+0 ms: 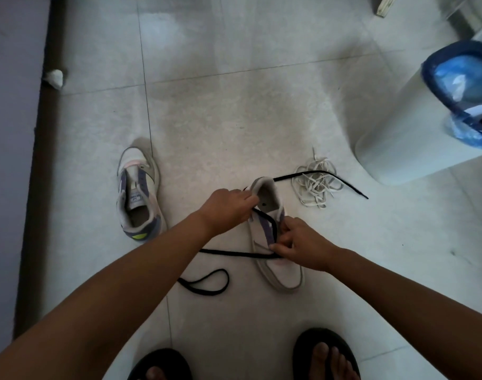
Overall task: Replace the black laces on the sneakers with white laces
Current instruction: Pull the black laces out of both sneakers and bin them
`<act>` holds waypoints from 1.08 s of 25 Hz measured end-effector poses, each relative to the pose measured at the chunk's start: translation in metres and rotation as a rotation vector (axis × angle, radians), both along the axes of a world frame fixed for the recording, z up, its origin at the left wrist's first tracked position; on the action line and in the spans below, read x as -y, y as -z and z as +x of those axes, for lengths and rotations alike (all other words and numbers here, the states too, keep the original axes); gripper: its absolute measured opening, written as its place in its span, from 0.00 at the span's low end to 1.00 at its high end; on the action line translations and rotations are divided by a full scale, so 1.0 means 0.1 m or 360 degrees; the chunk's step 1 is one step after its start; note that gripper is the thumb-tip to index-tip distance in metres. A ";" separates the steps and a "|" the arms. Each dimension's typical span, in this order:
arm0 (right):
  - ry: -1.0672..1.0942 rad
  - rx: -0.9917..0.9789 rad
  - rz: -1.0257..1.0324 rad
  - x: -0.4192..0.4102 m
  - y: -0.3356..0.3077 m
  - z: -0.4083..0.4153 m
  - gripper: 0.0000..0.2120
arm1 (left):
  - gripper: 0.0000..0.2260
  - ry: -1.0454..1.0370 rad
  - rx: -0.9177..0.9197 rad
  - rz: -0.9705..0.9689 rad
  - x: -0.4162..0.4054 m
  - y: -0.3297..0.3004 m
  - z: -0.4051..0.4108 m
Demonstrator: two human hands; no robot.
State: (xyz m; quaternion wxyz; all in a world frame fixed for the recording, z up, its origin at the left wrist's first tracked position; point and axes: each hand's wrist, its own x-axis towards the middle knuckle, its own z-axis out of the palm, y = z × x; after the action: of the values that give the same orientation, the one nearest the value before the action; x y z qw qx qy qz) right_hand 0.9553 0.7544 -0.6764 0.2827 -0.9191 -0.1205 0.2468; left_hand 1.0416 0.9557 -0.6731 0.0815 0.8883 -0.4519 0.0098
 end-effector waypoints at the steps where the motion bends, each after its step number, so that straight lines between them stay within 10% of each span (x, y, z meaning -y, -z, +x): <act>1: -0.0044 0.0049 -0.0009 0.02 -0.01 -0.02 0.13 | 0.10 0.0005 0.0107 -0.0011 -0.02 -0.04 -0.04; 6: -0.0296 0.0152 -0.0150 0.09 -0.02 -0.15 0.12 | 0.05 -0.0953 0.0244 -0.0223 -0.05 -0.42 0.27; 9: -0.0273 0.0149 -0.0190 0.09 -0.05 -0.21 0.12 | 0.04 -0.1233 -0.0682 -0.0932 0.10 -0.71 0.63; 12: -0.0173 0.0154 -0.0377 -0.02 -0.06 -0.23 0.14 | 0.10 -0.0901 -0.1168 -0.0436 0.22 -0.66 0.60; 16: -0.0140 0.0111 -0.0586 -0.11 0.00 -0.23 0.15 | 0.15 -0.0011 -0.0635 0.0367 0.14 -0.24 -0.07; 27: 0.0632 -0.0203 0.0568 -0.01 -0.32 0.09 0.07 | 0.10 -0.0569 -0.0716 -0.0043 -0.10 0.17 0.05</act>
State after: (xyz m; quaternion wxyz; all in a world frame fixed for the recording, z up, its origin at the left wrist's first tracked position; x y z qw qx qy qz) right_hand 0.9647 0.7557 -0.6446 0.4900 -0.8429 0.0387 0.2188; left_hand 1.0461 0.9655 -0.6901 0.1885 0.9326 -0.2585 -0.1673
